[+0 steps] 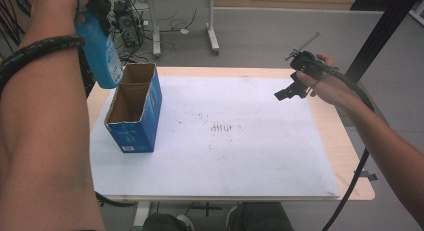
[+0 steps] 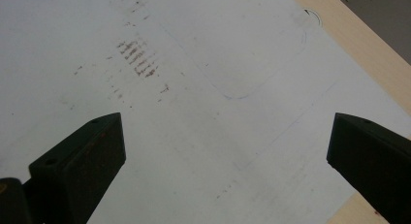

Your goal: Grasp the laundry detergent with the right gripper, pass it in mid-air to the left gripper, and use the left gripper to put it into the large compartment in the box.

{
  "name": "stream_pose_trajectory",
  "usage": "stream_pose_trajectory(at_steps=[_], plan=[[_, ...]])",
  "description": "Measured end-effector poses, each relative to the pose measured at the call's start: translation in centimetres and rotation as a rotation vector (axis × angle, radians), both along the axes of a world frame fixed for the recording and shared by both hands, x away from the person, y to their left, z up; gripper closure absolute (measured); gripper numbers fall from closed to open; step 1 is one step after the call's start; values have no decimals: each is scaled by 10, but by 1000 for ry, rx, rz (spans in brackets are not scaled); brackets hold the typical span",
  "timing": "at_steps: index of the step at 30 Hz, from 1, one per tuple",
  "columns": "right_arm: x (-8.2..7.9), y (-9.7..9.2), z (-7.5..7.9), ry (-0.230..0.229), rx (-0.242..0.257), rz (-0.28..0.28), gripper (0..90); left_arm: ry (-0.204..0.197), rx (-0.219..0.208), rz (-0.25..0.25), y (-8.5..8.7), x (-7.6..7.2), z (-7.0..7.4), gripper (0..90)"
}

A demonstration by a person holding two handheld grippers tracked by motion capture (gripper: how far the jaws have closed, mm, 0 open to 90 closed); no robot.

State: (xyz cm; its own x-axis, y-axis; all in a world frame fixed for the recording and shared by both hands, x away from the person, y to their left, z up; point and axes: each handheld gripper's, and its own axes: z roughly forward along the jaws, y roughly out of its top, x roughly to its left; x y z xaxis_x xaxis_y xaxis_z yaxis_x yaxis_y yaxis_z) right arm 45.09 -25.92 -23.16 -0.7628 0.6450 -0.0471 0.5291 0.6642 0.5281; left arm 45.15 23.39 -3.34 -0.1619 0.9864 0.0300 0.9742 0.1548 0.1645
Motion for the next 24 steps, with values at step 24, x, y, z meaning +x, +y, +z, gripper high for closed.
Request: stream_pose_trajectory(at_steps=[24], plan=[[0,0,-3,-2,-1,1,3,31,-23,-4,2,7,-46,368]])
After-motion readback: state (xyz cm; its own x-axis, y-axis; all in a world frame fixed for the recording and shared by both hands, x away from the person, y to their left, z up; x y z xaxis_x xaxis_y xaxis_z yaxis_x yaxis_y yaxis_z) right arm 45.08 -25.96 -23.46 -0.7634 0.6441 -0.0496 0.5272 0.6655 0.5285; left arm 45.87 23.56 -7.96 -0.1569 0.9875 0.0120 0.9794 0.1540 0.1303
